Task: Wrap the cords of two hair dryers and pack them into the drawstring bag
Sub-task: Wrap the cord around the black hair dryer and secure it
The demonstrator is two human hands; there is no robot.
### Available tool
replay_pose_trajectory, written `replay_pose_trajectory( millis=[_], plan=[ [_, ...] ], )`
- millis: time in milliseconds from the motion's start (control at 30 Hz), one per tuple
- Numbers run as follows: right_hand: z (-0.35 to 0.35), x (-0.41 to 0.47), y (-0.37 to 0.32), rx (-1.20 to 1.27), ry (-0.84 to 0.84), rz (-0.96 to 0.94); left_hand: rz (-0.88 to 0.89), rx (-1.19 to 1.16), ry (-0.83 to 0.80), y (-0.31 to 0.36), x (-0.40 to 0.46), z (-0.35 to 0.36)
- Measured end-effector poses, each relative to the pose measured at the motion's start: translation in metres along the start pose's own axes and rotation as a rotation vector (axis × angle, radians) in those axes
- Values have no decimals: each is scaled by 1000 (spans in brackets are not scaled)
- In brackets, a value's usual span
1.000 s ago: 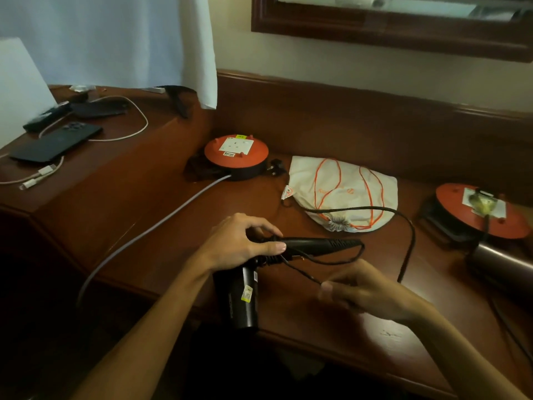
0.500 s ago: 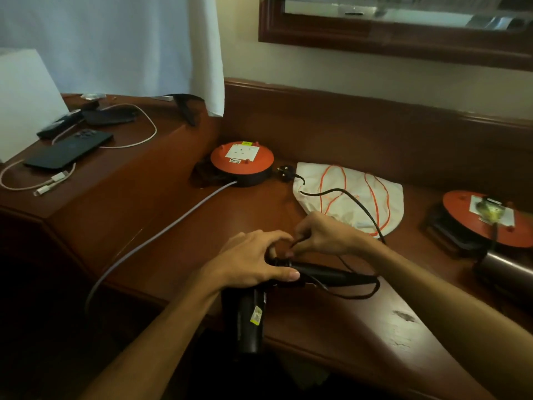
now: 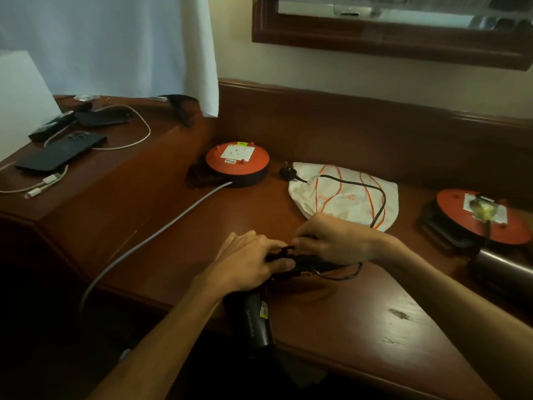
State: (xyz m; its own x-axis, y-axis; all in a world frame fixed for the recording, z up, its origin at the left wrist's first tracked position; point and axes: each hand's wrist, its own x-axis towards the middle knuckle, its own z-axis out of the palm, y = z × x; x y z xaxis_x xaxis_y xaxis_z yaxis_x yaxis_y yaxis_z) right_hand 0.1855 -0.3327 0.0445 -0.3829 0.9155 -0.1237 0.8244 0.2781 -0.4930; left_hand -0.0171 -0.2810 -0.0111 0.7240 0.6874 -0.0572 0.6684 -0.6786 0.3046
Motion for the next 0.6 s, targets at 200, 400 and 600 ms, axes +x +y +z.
replay_pose_trajectory(
  millis=[200,400,600],
  plan=[
    [0,-3,17,667,160,282,-10,-38,74,1,-4,3],
    [1,-10,-4,602,166,242,-69,-32,99,4,-4,0],
    [5,-14,-25,214,116,65,8,-22,82,7,-5,-4]
  ],
)
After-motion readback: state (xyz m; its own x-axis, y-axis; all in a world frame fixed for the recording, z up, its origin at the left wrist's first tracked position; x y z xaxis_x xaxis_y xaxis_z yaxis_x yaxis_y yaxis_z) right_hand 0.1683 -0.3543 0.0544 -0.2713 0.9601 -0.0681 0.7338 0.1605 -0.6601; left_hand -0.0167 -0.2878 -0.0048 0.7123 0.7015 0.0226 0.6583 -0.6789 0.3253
